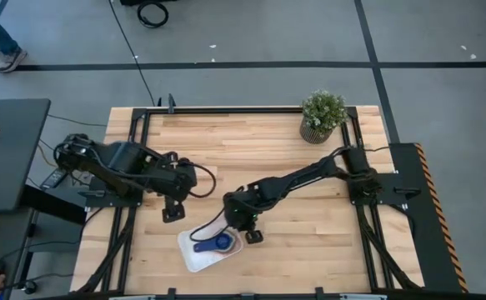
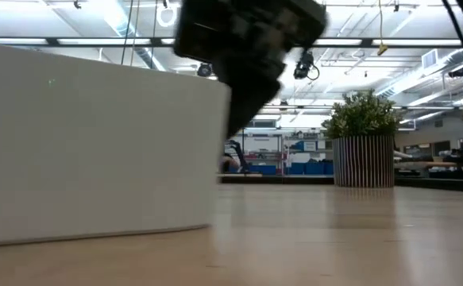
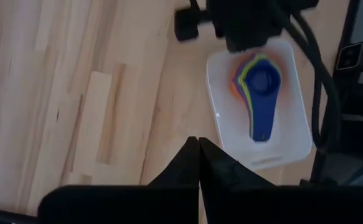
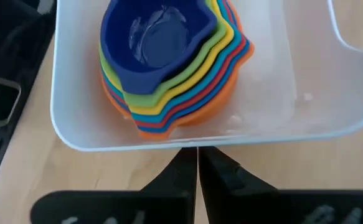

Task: Nest measuring cups in basket
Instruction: Move the white bin to the bottom left corner of the table

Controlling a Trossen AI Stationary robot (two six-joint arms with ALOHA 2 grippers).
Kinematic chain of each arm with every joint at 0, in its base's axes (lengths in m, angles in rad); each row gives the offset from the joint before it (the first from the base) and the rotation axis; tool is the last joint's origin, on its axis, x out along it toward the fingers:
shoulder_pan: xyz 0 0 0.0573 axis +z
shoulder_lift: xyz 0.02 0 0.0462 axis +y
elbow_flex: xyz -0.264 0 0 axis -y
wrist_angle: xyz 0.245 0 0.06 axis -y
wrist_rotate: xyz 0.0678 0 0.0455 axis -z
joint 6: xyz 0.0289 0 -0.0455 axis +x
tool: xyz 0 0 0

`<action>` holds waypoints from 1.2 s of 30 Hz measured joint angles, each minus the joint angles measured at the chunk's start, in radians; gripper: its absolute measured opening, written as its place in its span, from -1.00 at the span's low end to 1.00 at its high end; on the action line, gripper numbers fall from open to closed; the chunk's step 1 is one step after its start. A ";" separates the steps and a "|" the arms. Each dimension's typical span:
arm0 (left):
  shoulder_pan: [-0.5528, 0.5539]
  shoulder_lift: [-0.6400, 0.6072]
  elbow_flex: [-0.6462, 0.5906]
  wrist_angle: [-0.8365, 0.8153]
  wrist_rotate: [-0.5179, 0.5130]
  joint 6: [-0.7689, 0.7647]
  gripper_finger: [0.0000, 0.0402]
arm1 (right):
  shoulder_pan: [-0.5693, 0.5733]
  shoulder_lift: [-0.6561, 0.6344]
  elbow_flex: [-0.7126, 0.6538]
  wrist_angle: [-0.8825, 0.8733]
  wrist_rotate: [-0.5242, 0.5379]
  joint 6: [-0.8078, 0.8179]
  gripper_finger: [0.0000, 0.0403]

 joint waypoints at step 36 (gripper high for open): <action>-0.026 -0.067 0.000 0.001 0.019 0.075 -1.00 | 0.020 0.346 0.476 0.047 -0.177 -0.049 -0.89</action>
